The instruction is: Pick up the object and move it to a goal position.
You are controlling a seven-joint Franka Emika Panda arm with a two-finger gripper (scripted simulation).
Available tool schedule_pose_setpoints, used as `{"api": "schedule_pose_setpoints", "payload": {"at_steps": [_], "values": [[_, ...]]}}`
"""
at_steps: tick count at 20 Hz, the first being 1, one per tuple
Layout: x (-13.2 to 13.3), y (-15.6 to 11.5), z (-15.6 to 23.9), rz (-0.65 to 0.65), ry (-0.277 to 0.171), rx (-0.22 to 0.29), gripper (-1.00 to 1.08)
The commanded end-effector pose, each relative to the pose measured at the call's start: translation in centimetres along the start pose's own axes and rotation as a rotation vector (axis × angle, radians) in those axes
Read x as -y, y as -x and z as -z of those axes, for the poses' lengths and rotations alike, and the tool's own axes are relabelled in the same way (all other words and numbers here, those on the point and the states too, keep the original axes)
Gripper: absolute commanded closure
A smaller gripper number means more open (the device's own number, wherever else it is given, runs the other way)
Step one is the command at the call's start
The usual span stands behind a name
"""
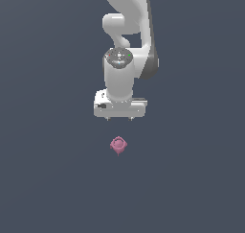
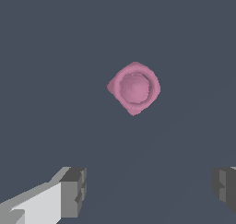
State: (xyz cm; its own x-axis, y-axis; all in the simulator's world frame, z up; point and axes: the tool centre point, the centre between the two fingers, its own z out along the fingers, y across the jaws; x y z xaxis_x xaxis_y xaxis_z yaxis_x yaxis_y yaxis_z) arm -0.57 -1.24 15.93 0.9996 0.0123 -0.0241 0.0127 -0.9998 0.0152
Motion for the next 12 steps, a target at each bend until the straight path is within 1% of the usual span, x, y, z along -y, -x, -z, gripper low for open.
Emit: {"api": "schedule_pose_setpoints", "payload": {"at_steps": [1, 4, 9, 12], "values": [[0.0, 0.0, 0.0, 0.000, 0.000, 0.000, -0.92], [0.5, -0.1, 0.1, 0.018, 0.002, -0.003, -0.92], [2.4, -0.4, 0.7, 0.086, 0.010, -0.013, -0.92], [2.4, -0.4, 0.7, 0.088, 0.010, -0.013, -0.92]]}}
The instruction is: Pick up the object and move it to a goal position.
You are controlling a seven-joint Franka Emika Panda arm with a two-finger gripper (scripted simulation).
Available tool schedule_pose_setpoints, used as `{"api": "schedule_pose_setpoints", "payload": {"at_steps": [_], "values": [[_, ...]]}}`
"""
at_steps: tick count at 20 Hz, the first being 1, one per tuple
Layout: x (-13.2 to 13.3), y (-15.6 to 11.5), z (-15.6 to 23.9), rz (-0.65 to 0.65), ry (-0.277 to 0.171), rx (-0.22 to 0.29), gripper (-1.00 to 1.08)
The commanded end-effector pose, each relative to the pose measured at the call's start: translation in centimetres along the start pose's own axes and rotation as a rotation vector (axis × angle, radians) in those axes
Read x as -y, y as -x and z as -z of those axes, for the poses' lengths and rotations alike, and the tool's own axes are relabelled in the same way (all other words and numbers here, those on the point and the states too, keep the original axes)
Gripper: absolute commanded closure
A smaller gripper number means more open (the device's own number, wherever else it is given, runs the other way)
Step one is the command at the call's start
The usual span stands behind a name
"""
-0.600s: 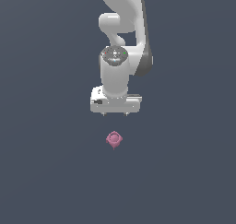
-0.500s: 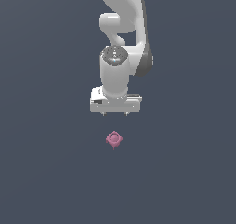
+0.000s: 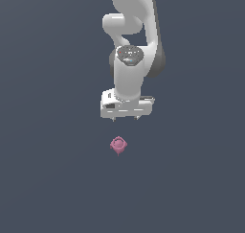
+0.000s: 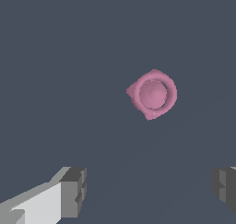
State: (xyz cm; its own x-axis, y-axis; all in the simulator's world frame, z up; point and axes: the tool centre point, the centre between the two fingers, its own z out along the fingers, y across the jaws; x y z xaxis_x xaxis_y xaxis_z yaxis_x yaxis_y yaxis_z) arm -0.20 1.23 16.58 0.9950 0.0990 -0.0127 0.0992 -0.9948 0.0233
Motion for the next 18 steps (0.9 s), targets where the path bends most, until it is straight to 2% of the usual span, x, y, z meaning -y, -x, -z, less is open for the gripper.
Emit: {"api": "schedule_pose_setpoints", "payload": {"at_steps": [1, 10, 18], "values": [[-0.1, 0.0, 0.0, -0.001, 0.000, 0.000, -0.92], [-0.3, -0.6, -0.5, 0.050, 0.001, 0.000, -0.92], [-0.9, -2.0, -1.9, 0.178, -0.001, -0.002, -0.92]]}}
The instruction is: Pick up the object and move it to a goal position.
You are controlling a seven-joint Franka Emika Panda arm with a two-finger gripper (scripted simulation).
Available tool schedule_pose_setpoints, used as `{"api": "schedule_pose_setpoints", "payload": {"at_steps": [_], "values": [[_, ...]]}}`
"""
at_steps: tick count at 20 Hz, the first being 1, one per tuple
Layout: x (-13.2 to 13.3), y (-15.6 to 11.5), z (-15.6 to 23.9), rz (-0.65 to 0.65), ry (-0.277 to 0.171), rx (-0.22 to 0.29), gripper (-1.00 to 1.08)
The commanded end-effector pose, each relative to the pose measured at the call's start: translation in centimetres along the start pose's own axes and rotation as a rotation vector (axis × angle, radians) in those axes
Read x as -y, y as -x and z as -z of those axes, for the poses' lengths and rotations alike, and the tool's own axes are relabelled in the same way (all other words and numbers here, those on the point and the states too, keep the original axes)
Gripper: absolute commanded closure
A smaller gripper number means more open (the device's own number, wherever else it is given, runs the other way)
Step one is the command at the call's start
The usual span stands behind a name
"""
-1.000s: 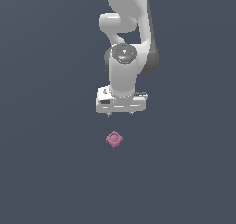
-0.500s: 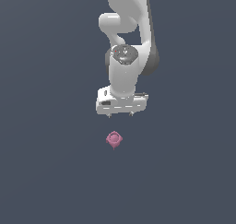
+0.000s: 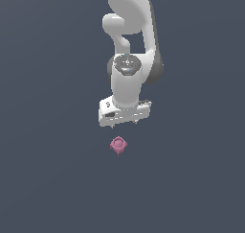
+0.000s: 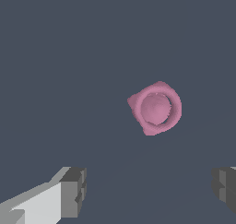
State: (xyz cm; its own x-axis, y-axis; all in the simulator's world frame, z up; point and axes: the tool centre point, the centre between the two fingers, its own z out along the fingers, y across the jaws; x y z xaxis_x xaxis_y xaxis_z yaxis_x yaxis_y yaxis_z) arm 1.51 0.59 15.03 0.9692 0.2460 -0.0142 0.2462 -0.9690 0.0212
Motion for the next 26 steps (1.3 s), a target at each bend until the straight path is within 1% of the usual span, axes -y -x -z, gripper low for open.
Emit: {"api": "schedule_pose_setpoints", "payload": {"at_steps": [1, 15, 20, 26], "values": [[-0.3, -0.5, -0.6, 0.050, -0.001, -0.001, -0.92], [-2.6, -3.4, -4.4, 0.375, -0.012, -0.012, -0.92], [-3.1, -4.0, -5.4, 0.447, -0.015, -0.016, -0.92], [-3.4, -4.3, -6.0, 0.491, -0.017, -0.019, -0.92]]}}
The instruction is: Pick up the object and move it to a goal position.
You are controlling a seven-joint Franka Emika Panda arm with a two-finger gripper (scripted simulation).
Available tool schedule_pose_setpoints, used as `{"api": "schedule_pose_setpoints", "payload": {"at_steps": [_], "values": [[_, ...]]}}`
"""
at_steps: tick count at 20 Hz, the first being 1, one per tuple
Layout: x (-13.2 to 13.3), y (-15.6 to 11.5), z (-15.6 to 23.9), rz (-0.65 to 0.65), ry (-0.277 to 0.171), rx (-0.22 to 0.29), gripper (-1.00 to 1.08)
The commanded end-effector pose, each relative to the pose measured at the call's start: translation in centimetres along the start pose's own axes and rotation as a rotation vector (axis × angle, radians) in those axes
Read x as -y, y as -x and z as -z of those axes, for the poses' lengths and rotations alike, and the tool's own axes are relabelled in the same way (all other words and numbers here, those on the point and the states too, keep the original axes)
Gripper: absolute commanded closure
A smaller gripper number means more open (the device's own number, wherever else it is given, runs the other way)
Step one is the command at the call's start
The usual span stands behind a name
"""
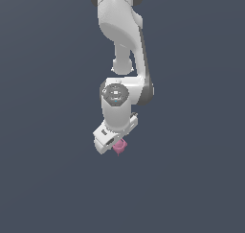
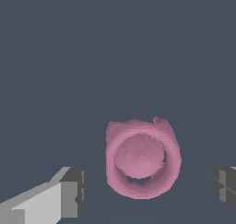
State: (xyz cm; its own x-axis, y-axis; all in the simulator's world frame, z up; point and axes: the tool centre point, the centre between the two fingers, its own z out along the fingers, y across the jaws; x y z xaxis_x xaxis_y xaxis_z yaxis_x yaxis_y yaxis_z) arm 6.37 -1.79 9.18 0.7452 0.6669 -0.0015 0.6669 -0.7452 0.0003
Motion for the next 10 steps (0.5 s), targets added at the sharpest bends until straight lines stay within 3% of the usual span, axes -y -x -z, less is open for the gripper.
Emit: {"api": "schedule_pose_setpoints", "payload": {"at_steps": [1, 10], "values": [[-0.1, -0.1, -0.1, 0.013, 0.000, -0.001, -0.92], [-0.1, 0.0, -1.6, 0.013, 0.000, -0.001, -0.92]]}}
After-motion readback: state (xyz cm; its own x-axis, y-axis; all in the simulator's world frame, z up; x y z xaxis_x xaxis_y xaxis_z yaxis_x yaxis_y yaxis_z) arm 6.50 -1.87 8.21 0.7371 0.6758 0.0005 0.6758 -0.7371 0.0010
